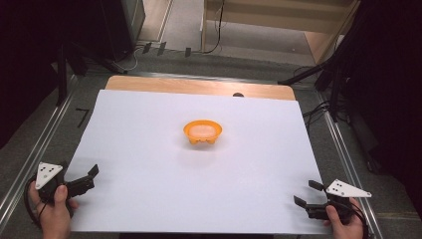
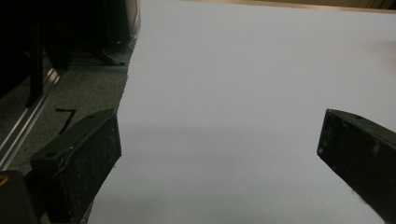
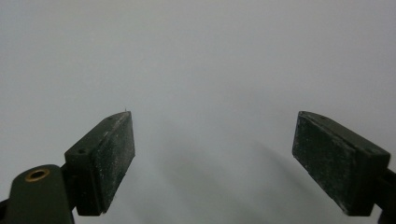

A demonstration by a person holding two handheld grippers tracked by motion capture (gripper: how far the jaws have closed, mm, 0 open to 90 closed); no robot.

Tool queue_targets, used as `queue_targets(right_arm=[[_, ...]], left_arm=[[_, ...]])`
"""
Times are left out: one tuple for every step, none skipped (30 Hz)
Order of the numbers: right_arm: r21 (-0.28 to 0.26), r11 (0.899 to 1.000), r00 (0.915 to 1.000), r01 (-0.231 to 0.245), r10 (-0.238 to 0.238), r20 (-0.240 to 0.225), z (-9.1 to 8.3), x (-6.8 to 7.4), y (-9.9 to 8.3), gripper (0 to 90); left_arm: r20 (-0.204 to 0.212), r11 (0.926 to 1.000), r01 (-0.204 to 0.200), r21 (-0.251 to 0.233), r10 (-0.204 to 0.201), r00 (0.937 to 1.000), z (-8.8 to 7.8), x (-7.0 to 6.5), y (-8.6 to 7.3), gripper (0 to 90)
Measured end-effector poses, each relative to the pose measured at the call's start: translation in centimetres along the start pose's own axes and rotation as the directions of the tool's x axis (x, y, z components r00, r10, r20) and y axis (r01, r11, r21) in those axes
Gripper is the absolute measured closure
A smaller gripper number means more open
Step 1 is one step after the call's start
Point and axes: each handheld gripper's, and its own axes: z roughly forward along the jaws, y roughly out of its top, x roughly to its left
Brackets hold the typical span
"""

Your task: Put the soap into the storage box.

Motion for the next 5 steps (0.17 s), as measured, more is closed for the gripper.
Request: queue_targets(right_arm=[[0.010,1.000,1.0000,0.000,0.000,0.004,0.08,0.04,0.03,13.5],[0.015,1.000,1.0000,0.002,-0.002,0.004,0.16,0.05,0.04,13.3],[0.015,1.000,0.9999,0.000,0.000,0.010,0.17,0.04,0.05,13.3],[0.011,1.000,0.9998,-0.009,0.009,0.017,0.09,0.01,0.06,13.4],[-0.003,1.000,0.9997,-0.022,0.022,0.011,-0.02,-0.08,0.07,13.2]], left_arm=[[0.000,1.0000,-0.001,0.001,0.001,1.0000,0.01,0.01,0.00,0.4],[0.001,1.0000,0.000,0.003,0.000,1.0000,0.02,0.01,0.01,0.4],[0.001,1.0000,0.001,0.006,-0.001,1.0000,0.04,0.01,0.02,0.4],[0.002,1.0000,0.001,0.008,-0.001,1.0000,0.08,0.00,0.03,0.4],[0.001,0.9999,0.001,0.011,-0.001,1.0000,0.10,-0.03,0.05,0.4]])
